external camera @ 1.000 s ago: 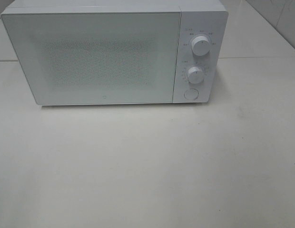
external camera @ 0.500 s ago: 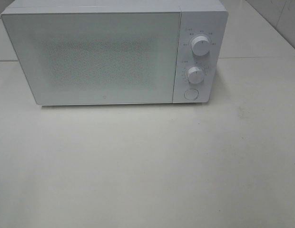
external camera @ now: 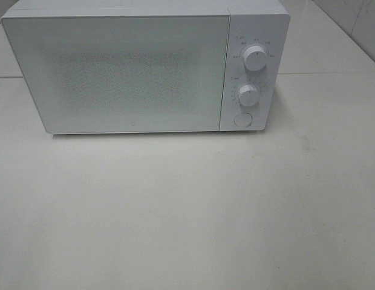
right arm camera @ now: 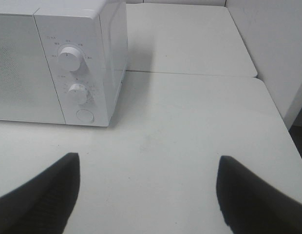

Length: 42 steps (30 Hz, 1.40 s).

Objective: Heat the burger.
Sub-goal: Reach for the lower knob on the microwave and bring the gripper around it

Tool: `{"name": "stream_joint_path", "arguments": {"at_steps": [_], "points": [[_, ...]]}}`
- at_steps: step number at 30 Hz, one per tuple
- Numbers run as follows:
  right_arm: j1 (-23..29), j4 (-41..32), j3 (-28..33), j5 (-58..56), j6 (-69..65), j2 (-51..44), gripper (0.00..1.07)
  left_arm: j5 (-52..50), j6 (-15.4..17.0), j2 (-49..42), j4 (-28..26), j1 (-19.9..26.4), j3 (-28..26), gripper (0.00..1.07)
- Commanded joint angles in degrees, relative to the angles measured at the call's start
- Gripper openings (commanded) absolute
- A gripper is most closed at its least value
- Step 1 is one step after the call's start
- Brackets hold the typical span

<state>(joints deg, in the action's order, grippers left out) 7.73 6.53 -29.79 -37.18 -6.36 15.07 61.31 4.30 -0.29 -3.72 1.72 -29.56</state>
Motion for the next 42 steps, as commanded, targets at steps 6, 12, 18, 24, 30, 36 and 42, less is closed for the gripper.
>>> {"name": "stream_joint_path", "arguments": {"at_steps": [6,12,18,24,30,36,42], "points": [[-0.4,0.1,-0.2,7.2,0.5,9.6,0.75,-0.2,-0.1,-1.1,-0.2,0.2,-0.1,1.00],[-0.4,0.1,-0.2,10.9,0.5,15.9,0.75,-0.2,-0.1,-1.1,-0.2,0.2,-0.1,1.00],[-0.4,0.1,-0.2,15.8,0.4,21.4,0.75,-0.2,-0.1,-1.1,-0.2,0.2,-0.1,1.00],[-0.4,0.1,-0.2,22.5,0.4,28.0,0.75,-0.2,-0.1,-1.1,-0.2,0.2,-0.1,1.00],[-0.4,0.1,-0.2,27.4,0.1,33.6,0.75,-0.2,-0.1,-1.1,-0.2,0.2,-0.1,1.00],[-0.4,0.1,-0.2,33.5,-1.1,38.7,0.75,-0.2,-0.1,-1.1,-0.2,0.2,-0.1,1.00],[-0.4,0.5,-0.2,38.8,-1.1,43.3,0.75,-0.2,-0.1,-1.1,-0.2,0.2,-0.1,1.00]]}}
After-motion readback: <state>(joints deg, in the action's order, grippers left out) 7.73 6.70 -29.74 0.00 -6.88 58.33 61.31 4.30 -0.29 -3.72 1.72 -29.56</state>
